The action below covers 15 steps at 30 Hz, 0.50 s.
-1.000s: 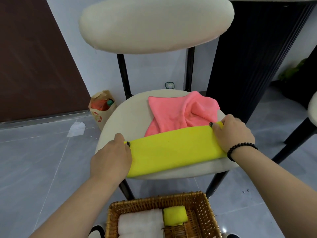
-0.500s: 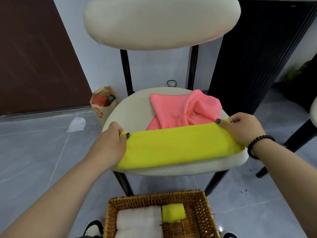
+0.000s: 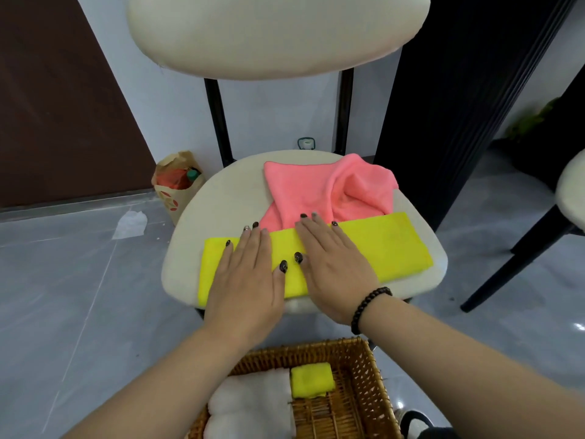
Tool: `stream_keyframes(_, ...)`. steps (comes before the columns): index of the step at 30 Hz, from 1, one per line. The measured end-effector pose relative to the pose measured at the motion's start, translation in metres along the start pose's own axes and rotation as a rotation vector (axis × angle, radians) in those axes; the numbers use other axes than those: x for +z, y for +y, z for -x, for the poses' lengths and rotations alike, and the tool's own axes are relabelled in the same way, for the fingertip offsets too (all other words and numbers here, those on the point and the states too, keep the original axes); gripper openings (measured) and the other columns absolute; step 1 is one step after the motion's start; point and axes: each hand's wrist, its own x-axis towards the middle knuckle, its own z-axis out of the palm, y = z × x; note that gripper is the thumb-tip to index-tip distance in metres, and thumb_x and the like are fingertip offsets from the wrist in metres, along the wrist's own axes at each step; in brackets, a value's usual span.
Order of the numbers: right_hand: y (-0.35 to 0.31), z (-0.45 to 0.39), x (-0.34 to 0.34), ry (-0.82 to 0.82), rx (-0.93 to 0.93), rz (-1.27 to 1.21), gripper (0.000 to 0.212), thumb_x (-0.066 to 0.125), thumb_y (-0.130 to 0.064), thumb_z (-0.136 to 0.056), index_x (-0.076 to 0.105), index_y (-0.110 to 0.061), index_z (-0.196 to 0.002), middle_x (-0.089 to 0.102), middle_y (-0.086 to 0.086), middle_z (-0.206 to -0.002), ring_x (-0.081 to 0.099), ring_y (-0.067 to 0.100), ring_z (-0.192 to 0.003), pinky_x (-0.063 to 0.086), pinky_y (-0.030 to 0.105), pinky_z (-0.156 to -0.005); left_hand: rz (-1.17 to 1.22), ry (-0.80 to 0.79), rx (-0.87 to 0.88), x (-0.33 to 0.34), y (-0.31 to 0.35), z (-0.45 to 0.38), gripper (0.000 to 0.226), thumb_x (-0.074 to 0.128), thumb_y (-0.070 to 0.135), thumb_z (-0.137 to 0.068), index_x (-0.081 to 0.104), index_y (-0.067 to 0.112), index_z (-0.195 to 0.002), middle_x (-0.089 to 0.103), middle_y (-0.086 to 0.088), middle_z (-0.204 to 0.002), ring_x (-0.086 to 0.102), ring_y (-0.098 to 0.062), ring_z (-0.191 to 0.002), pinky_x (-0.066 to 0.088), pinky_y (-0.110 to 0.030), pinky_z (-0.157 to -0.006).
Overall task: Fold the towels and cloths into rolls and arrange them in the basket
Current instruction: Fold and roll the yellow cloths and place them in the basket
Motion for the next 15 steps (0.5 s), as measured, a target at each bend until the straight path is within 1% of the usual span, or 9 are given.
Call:
stream_keyframes(2, 0.012, 0.002, -0.003, -0.147, 0.047, 0.067, 0.075, 0.001, -0.051, -0.091, 0.016, -0.009, -0.151, 0.016, 0.005, -0.159, 0.004, 0.017, -0.148, 0.005, 0.038, -0.120, -0.034, 0.013, 0.017, 0.002, -0.004, 0.001, 0.063, 0.029, 0.036, -0.093, 0.047, -0.005, -0.136, 0.051, -0.020, -0.139, 0.047, -0.032, -0.132, 0.034, -0.047, -0.109)
stream_keyframes(3, 0.019, 0.003, -0.006, -0.183, 0.056, 0.091, 0.080, -0.001, -0.059, -0.089, 0.009, -0.012, -0.153, 0.008, 0.002, -0.160, -0.002, 0.015, -0.148, 0.000, 0.036, -0.120, -0.044, 0.017, 0.024, 0.002, -0.007, 0.002, 0.065, 0.027, 0.039, -0.094, 0.046, -0.004, -0.138, 0.049, -0.019, -0.141, 0.045, -0.031, -0.134, 0.030, -0.042, -0.113)
stream_keyframes(5, 0.032, 0.005, -0.013, -0.221, 0.065, 0.136, 0.084, -0.001, -0.065, -0.086, 0.001, -0.014, -0.153, 0.000, -0.001, -0.161, -0.008, 0.012, -0.147, -0.004, 0.034, -0.120, -0.038, 0.024, 0.026, 0.000, -0.013, 0.005, 0.068, 0.023, 0.044, -0.095, 0.042, -0.002, -0.142, 0.045, -0.017, -0.146, 0.039, -0.029, -0.138, 0.019, -0.037, -0.115)
stream_keyframes(6, 0.039, 0.008, -0.017, -0.239, 0.072, 0.151, 0.085, -0.001, -0.066, -0.085, -0.001, -0.015, -0.153, -0.003, -0.002, -0.160, -0.009, 0.011, -0.147, -0.006, 0.034, -0.119, -0.027, 0.021, 0.026, -0.001, -0.016, 0.006, 0.071, 0.020, 0.047, -0.095, 0.039, 0.000, -0.144, 0.041, -0.016, -0.149, 0.035, -0.028, -0.141, 0.017, -0.036, -0.116)
stream_keyframes(8, 0.055, 0.015, -0.022, -0.265, 0.098, 0.171, 0.089, -0.004, -0.070, -0.082, -0.004, -0.016, -0.153, -0.005, -0.003, -0.160, -0.011, 0.010, -0.146, -0.008, 0.032, -0.118, -0.005, 0.010, 0.031, -0.004, -0.022, 0.008, 0.078, 0.011, 0.053, -0.092, 0.028, 0.005, -0.150, 0.030, -0.011, -0.156, 0.023, -0.022, -0.146, 0.011, -0.035, -0.119)
stream_keyframes(11, 0.076, 0.021, -0.024, -0.241, 0.163, 0.162, 0.097, -0.011, -0.074, -0.076, -0.003, -0.016, -0.153, -0.005, -0.003, -0.160, -0.011, 0.009, -0.146, -0.010, 0.030, -0.117, 0.022, -0.042, -0.004, -0.007, -0.029, 0.006, 0.082, -0.004, 0.059, -0.087, 0.007, 0.015, -0.155, 0.007, -0.001, -0.162, 0.001, -0.013, -0.149, -0.004, -0.032, -0.119)
stream_keyframes(13, 0.086, 0.023, -0.024, -0.218, 0.234, 0.104, 0.101, -0.008, -0.076, -0.073, -0.002, -0.015, -0.153, -0.005, -0.003, -0.160, -0.010, 0.009, -0.146, -0.009, 0.031, -0.117, 0.065, -0.089, -0.066, -0.010, -0.034, 0.002, 0.072, 0.002, 0.056, -0.094, 0.004, 0.019, -0.155, 0.002, 0.003, -0.162, -0.004, -0.011, -0.149, -0.005, -0.032, -0.119)
stream_keyframes(15, 0.092, 0.027, -0.027, -0.177, 0.306, -0.010, 0.098, 0.002, -0.075, -0.077, 0.001, -0.013, -0.153, -0.003, -0.002, -0.160, -0.006, 0.012, -0.147, -0.005, 0.030, -0.117, 0.111, -0.137, -0.109, -0.013, -0.041, -0.004, 0.061, 0.012, 0.047, -0.101, 0.009, 0.020, -0.155, 0.005, 0.006, -0.162, -0.002, -0.011, -0.149, -0.002, -0.035, -0.120)
